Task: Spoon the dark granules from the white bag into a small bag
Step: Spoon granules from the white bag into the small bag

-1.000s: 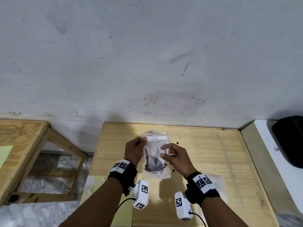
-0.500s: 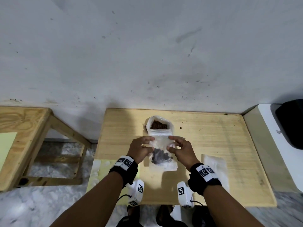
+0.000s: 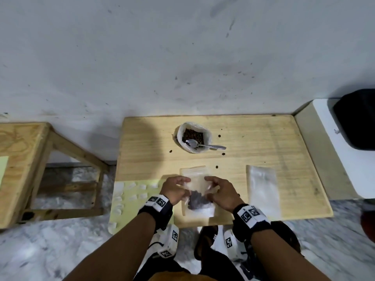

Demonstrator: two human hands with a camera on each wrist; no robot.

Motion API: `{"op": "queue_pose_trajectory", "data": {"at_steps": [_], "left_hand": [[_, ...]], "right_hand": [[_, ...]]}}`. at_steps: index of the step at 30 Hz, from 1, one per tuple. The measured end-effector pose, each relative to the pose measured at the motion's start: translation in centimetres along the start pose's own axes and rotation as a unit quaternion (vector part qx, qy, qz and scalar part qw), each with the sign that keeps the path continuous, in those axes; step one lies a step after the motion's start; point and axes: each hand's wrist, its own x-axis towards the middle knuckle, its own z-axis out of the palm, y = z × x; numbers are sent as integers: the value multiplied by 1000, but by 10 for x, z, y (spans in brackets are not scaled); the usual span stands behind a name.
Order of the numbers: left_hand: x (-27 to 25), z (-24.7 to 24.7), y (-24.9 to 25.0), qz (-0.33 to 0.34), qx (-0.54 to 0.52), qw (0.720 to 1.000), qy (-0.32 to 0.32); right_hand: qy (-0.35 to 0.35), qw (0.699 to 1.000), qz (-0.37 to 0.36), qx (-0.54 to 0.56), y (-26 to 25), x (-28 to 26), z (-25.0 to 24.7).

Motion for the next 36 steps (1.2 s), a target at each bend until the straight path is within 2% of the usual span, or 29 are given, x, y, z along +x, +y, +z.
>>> {"op": "queue_pose_trajectory", "data": {"at_steps": [4,9,13,15,17,19,22,25,29,33,36], "left_hand": [[-2,9,-15,-12,48,998,32],[2,15,-20,-6,101,993,69],[0,23,-10,13,120,980,158],[-3,36,5,38,162,971,174],[-1,57,22,72,164,972,150],[4,84,38,81,138,982,96],[14,131,55,46,91,995,11],[23,173,63,19,88,995,-50],[32,209,63,6,133,989,-64],[37,224,60,-5,148,987,-53],[40,227,59,0,156,987,-39]], "right_hand": [[-23,992,-22,-125,14,-1,15],[-23,965,-42,-259,17,-3,22],[6,978,-54,-202,14,-7,5],[56,988,-56,-133,15,-10,-16],[127,989,-35,-70,20,-14,-45],[198,980,9,-14,32,-19,-75],[271,959,80,-5,61,-23,-114],[265,951,155,-21,92,-24,-139],[217,954,203,-41,123,-24,-153],[213,957,195,-4,131,-27,-159],[237,954,181,24,132,-28,-163]]}}
